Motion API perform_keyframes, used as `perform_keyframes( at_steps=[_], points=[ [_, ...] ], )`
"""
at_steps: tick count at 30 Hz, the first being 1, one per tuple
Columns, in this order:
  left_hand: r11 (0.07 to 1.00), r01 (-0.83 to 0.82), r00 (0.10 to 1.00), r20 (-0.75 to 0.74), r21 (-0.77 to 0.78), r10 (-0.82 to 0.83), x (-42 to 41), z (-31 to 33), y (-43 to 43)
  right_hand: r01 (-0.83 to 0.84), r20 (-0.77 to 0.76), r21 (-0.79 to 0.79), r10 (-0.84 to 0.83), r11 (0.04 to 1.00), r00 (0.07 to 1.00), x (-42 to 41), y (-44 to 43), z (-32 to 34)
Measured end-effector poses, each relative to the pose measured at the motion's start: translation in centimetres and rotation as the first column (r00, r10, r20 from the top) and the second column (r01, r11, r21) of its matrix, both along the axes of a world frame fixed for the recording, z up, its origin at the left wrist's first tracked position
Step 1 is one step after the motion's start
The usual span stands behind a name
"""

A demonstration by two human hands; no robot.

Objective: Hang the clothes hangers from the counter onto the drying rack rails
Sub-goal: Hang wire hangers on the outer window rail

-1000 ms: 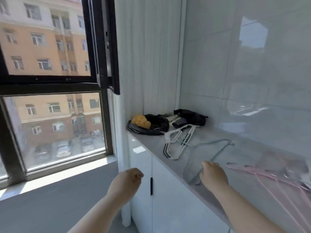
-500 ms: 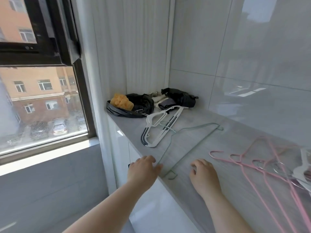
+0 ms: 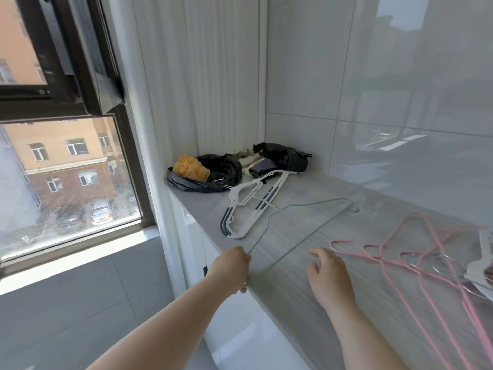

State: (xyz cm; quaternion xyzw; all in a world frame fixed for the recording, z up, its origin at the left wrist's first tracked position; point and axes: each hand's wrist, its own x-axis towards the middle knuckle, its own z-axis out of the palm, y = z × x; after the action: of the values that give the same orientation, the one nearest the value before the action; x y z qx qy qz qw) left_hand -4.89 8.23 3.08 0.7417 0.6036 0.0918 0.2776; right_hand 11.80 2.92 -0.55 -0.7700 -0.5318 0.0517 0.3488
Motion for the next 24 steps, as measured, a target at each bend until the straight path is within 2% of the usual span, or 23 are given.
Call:
perform_keyframes(
  at_steps=[3,7,11,16,19,22,24],
  points=[
    [0.999,-0.049,0.965,0.259,-0.018,0.052,-0.7,0.4,-0.9,0.02,-0.01,0.06,-0.019,0.998,1.0,-0.1,0.0,0.2],
    [0.993,-0.091,0.918,0.393,0.073,0.055,-2.5,1.0,-2.0,0.042,0.015,0.265,-0.048,0.963,0.999,-0.9,0.2,0.4],
    [0.98,-0.087,0.927,0.375,0.18,0.014,-5.2,0.8,-3.1,-0.001,0.128,0.414,-0.057,0.91,0.99,-2.1,0.4,0.6],
    [0.944,-0.11,0.946,0.325,0.311,0.003,-8.3,1.4,-4.6,-0.028,0.19,0.491,-0.076,0.87,0.979,-4.3,0.7,2.7],
    [0.922,-0.108,0.964,0.265,0.371,0.006,-11.0,2.3,-6.0,-0.041,0.28,0.495,-0.115,0.868,0.953,-5.4,1.1,5.8],
    [0.903,-0.102,0.982,0.185,0.417,0.025,-15.2,3.6,-7.7,-0.059,0.351,0.442,-0.111,0.895,0.93,-7.0,1.4,9.0],
    [0.89,-0.111,0.989,0.137,0.442,0.055,-18.5,4.4,-9.1,-0.077,0.369,0.352,-0.062,0.933,0.927,-9.0,1.0,10.9]
  ],
)
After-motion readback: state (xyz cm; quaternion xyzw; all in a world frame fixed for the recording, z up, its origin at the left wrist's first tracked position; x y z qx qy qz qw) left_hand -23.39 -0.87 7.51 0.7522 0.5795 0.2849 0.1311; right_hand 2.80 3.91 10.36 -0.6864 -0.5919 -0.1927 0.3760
